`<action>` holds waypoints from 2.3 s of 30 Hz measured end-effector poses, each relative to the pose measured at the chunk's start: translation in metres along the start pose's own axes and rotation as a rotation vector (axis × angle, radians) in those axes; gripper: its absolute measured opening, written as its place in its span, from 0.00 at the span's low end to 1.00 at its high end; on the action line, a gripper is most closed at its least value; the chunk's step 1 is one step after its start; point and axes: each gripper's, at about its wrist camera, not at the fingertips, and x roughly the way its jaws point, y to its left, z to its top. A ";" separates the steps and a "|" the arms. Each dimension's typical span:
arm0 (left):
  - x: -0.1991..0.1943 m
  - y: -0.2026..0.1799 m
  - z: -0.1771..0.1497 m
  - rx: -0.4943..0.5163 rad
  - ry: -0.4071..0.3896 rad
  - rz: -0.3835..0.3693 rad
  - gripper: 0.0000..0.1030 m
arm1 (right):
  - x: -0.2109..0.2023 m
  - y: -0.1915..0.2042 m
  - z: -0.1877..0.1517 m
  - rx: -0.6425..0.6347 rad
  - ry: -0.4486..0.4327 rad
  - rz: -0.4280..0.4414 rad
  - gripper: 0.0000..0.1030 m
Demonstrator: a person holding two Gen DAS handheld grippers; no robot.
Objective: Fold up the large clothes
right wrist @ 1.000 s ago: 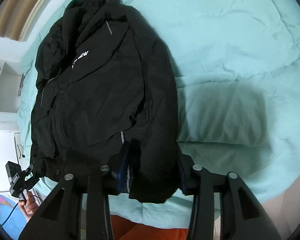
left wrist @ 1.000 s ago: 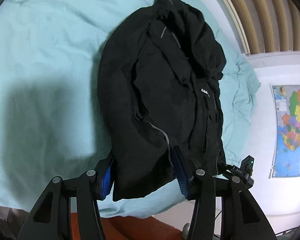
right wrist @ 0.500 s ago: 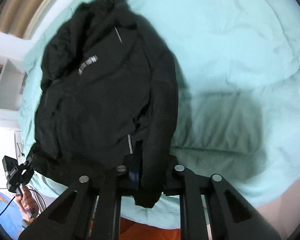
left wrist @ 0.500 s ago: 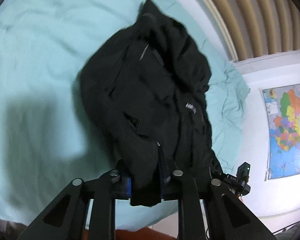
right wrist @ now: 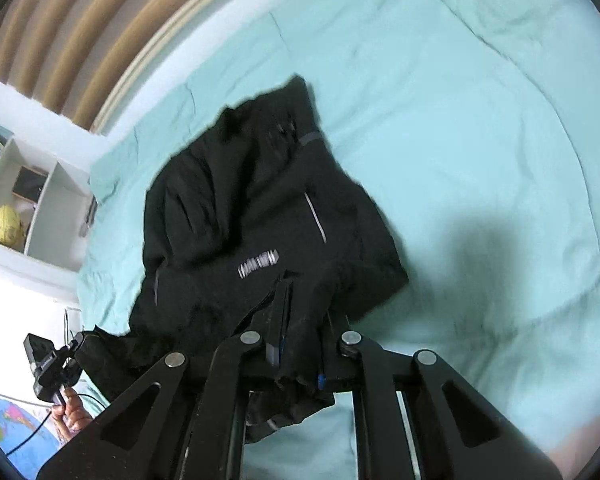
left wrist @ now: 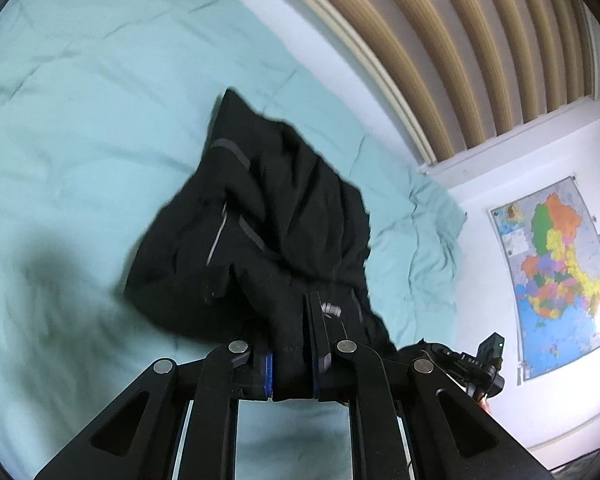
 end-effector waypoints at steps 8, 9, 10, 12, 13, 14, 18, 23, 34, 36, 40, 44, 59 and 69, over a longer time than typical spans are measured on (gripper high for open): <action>0.026 -0.017 0.089 0.042 -0.073 -0.014 0.12 | 0.013 0.043 0.086 -0.059 -0.077 -0.004 0.13; 0.029 -0.018 0.101 0.042 -0.084 -0.014 0.12 | 0.017 0.050 0.101 -0.067 -0.088 -0.009 0.13; 0.035 -0.019 0.117 0.040 -0.099 -0.016 0.12 | 0.020 0.057 0.113 -0.074 -0.096 -0.013 0.13; 0.050 -0.021 0.147 0.039 -0.117 -0.012 0.12 | 0.032 0.070 0.145 -0.091 -0.110 -0.025 0.13; 0.059 -0.021 0.160 0.040 -0.124 -0.007 0.12 | 0.039 0.075 0.158 -0.096 -0.114 -0.033 0.13; 0.069 -0.021 0.175 0.038 -0.129 0.001 0.13 | 0.050 0.082 0.176 -0.104 -0.117 -0.046 0.13; 0.118 -0.012 0.222 0.016 -0.127 0.060 0.13 | 0.098 0.094 0.230 -0.107 -0.098 -0.092 0.13; 0.191 0.017 0.258 -0.026 -0.069 0.179 0.14 | 0.194 0.087 0.277 -0.088 -0.001 -0.178 0.16; 0.285 0.071 0.259 -0.073 0.128 0.297 0.15 | 0.313 0.047 0.285 0.010 0.191 -0.192 0.19; 0.278 0.065 0.263 -0.047 0.146 0.281 0.15 | 0.307 0.046 0.288 0.013 0.208 -0.172 0.23; 0.241 0.047 0.268 0.022 0.152 0.192 0.26 | 0.272 0.049 0.295 0.002 0.203 -0.127 0.36; 0.192 0.033 0.269 0.031 0.110 0.099 0.61 | 0.218 0.057 0.291 -0.016 0.115 -0.046 0.74; 0.217 0.058 0.262 0.005 0.130 0.186 0.76 | 0.257 0.048 0.283 -0.285 0.087 -0.187 0.79; 0.267 0.072 0.268 0.012 0.156 0.194 0.62 | 0.311 0.035 0.310 -0.332 0.167 -0.069 0.79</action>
